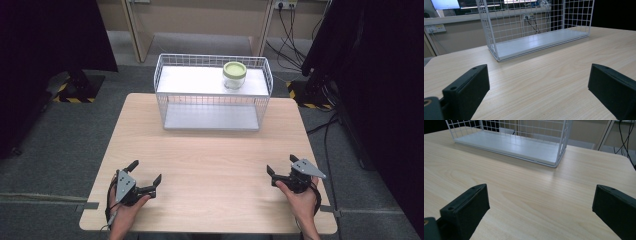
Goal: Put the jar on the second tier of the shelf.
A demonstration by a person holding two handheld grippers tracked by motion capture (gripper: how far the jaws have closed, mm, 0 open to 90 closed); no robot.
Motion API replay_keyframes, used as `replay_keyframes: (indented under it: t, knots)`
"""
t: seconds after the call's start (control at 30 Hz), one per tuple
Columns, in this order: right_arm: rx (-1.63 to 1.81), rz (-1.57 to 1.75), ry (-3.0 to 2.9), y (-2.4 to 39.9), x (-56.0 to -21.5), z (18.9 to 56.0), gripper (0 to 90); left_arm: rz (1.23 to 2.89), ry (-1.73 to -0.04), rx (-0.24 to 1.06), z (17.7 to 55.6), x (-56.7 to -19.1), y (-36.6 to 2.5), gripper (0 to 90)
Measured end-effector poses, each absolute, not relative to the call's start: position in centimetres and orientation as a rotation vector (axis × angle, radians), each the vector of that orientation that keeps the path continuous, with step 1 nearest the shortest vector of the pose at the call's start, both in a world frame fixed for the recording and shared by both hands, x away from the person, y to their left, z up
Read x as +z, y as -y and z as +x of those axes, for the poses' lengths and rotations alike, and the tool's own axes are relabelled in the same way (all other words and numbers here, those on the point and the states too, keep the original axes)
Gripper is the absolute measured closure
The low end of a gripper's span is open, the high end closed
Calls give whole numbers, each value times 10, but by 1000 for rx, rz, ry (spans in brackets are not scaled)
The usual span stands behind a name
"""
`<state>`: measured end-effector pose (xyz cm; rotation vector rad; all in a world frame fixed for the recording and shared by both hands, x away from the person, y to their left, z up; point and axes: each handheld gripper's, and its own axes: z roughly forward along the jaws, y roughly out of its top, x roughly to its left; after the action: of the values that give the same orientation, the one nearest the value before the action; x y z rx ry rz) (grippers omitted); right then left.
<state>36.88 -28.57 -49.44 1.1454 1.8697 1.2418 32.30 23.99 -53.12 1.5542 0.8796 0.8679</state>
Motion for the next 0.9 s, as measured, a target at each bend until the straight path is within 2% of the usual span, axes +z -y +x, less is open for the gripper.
replay_keyframes:
  t: [0.63, 0.9]
  knots:
    - [1205, 1202, -1869, 299, -520, 360, 13, 1553, -882, 870, 323, -531, -240, 31]
    - [1211, 1197, -1857, 300, -521, 359, 13, 1554, -880, 871, 323, -531, -240, 31]
